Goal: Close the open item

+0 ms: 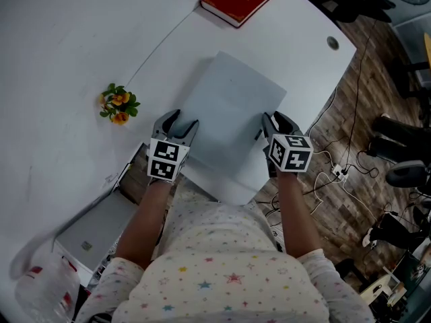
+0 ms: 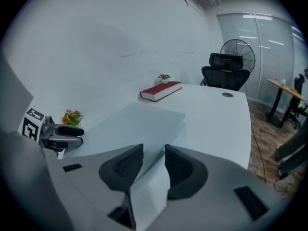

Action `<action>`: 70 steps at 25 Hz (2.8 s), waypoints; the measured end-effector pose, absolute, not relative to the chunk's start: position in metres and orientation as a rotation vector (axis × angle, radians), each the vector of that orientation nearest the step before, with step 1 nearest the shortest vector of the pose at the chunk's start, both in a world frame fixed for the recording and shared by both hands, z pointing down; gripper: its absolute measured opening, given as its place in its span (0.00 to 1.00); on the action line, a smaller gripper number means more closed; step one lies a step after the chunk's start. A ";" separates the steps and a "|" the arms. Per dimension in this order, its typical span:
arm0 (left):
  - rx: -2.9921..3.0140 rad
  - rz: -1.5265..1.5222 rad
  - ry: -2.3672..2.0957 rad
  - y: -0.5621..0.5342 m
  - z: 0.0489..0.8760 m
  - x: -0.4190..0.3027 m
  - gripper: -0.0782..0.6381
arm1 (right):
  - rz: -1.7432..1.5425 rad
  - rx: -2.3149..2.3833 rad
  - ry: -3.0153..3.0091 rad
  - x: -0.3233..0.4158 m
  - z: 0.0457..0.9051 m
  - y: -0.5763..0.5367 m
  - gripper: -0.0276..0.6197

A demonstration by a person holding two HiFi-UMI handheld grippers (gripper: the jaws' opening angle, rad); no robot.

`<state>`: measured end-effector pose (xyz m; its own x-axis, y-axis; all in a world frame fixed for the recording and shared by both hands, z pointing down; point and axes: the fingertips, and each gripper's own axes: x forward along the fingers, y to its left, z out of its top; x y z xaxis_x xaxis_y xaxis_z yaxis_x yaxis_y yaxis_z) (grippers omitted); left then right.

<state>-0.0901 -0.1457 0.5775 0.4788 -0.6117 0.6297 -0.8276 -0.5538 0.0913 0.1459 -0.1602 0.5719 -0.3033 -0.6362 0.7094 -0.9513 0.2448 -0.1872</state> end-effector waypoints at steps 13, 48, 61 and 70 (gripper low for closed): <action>2.343 0.804 -1.193 -0.145 0.577 -0.088 0.44 | 0.857 1.350 -2.045 0.131 0.576 -0.141 0.38; 2.487 0.466 -1.258 -0.134 0.491 -0.090 0.44 | 0.767 1.362 -2.038 0.133 0.584 -0.143 0.44; 2.548 0.321 -1.314 -0.122 0.434 -0.084 0.44 | 0.746 1.264 -1.972 0.133 0.578 -0.137 0.43; 2.564 0.264 -1.349 -0.114 0.408 -0.085 0.44 | 0.717 1.282 -2.009 0.133 0.564 -0.125 0.43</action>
